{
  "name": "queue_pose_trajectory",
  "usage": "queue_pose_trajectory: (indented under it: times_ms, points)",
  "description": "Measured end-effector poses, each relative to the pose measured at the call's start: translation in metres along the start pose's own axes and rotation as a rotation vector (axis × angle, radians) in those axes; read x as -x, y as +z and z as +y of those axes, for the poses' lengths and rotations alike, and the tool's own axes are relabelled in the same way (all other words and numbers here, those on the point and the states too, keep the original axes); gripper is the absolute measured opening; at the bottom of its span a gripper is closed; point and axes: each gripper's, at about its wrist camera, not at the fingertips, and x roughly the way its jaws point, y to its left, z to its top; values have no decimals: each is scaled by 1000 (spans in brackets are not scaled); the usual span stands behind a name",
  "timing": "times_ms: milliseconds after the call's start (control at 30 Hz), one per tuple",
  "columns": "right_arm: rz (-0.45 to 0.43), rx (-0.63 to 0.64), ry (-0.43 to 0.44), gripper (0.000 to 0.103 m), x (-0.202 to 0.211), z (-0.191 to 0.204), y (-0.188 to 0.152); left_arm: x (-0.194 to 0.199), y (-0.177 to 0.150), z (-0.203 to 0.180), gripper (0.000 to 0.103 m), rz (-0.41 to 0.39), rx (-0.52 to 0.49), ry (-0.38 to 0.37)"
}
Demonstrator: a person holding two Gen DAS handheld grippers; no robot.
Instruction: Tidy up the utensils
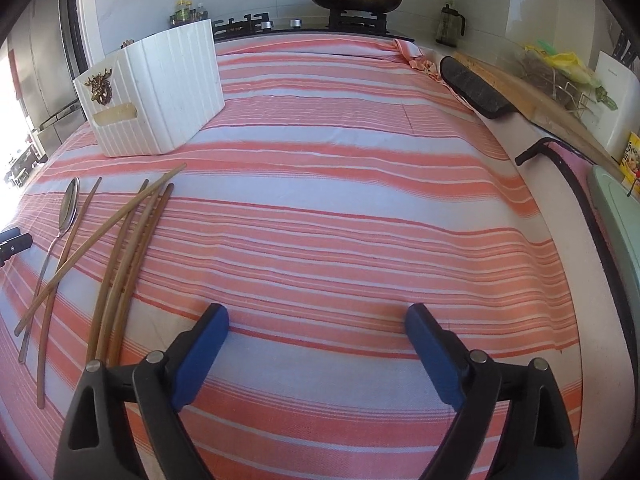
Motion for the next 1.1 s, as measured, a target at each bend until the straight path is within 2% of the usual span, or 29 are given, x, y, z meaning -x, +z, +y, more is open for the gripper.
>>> queue_pose_trajectory:
  times_ms: [1100]
  points:
    - [-1, 0, 0, 92, -1, 1, 0, -2, -1, 3, 96, 5, 7, 7]
